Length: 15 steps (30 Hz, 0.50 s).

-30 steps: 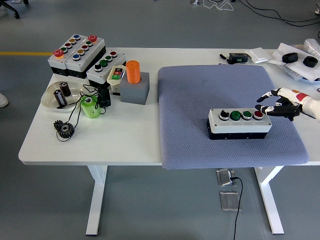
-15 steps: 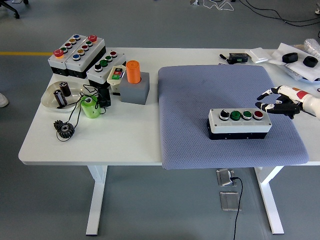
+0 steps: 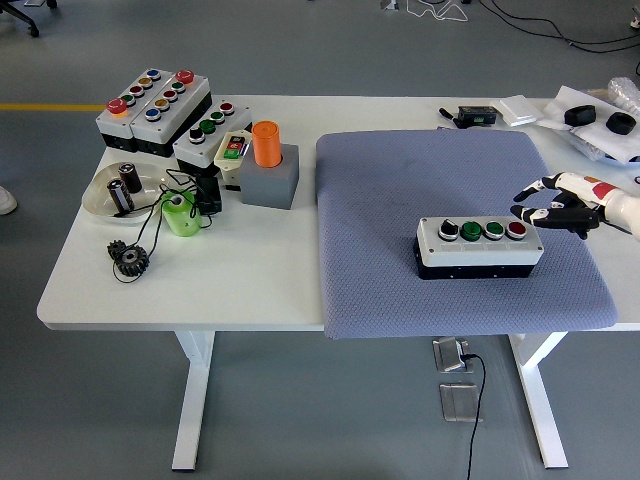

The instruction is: Pick up the button,place it on the desk,press the button,press the button

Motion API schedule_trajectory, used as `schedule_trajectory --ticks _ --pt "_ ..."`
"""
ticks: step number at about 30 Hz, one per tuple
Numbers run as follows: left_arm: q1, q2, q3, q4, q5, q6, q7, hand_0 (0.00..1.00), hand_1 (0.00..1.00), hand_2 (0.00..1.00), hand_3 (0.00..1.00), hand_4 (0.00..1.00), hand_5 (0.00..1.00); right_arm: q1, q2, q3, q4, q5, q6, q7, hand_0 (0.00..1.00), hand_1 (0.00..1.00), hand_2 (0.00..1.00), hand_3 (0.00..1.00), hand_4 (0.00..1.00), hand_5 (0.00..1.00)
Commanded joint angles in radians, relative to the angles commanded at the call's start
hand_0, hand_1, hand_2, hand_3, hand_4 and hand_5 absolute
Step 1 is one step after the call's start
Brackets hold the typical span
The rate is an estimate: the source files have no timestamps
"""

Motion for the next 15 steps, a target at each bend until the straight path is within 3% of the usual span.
schedule_trajectory --ticks 15 --pt "-0.004 0.0 -0.008 0.0 0.004 0.001 0.001 0.654 0.702 0.723 0.502 0.313 0.963 0.0 -0.008 0.013 0.025 0.001 0.007 -0.01 0.119 0.002 0.083 0.777 0.671 0.662"
